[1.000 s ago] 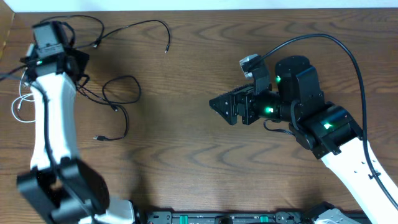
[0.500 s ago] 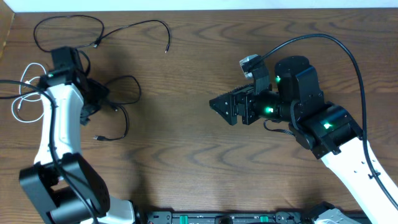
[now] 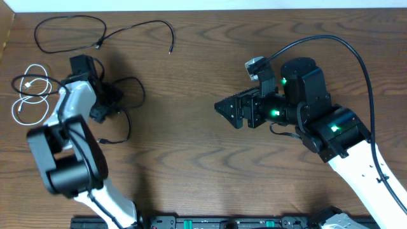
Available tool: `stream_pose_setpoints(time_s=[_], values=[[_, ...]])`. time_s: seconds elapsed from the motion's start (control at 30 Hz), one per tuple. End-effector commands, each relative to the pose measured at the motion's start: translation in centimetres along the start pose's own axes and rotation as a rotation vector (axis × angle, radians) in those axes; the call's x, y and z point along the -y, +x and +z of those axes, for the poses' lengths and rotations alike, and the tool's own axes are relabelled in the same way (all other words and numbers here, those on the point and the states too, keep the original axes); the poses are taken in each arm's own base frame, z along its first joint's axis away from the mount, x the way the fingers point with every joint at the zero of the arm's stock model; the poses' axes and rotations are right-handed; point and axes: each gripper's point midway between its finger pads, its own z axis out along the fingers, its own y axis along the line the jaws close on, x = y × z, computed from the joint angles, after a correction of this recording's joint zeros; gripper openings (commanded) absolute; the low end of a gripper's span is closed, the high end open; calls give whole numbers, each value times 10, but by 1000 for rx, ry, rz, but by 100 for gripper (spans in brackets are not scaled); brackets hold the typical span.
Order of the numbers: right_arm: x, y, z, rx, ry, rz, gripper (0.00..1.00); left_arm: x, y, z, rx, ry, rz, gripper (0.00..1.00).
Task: Untangle cables
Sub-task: 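Lower the black cable beside the white cable and open the left gripper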
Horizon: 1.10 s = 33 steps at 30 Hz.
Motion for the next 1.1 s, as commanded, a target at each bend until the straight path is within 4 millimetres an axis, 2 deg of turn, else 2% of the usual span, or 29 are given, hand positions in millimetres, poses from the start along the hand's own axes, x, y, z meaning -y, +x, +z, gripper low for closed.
stream_pose_setpoints(time_s=[0.0,0.07,0.17,0.23,0.3,0.47,0.53,0.63,0.73,0.8,0.9,1.03,1.07], values=[[-4,1,2,-8,-9,-10,88,-5,5,25,-35,-24,9,59],[-3,1,2,-9,-8,-9,88,-3,5,33,-36,-18,9,51],[-3,1,2,-9,-8,-10,88,5,-3,34,-9,16,9,25],[-3,1,2,-9,-8,-9,88,17,-9,32,12,77,11,19],[-3,1,2,-9,-7,-10,89,35,-18,29,38,164,16,8],[-3,2,2,-11,-7,-9,89,64,-42,16,131,293,29,8],[-3,2,2,-13,-6,-7,90,72,-54,4,185,330,41,8],[-2,3,2,-14,-3,-6,90,83,-76,-25,282,397,42,8],[-1,2,2,-11,6,-6,91,83,-95,-56,345,454,-48,7],[1,1,2,-6,16,-6,91,75,-102,-70,356,470,-117,8],[2,1,2,-4,23,-6,91,61,-103,-68,338,440,-140,8],[4,1,4,-9,25,-3,91,41,-81,-40,224,346,-164,8],[4,1,4,-9,25,-2,91,37,-76,-34,199,326,-167,11]])
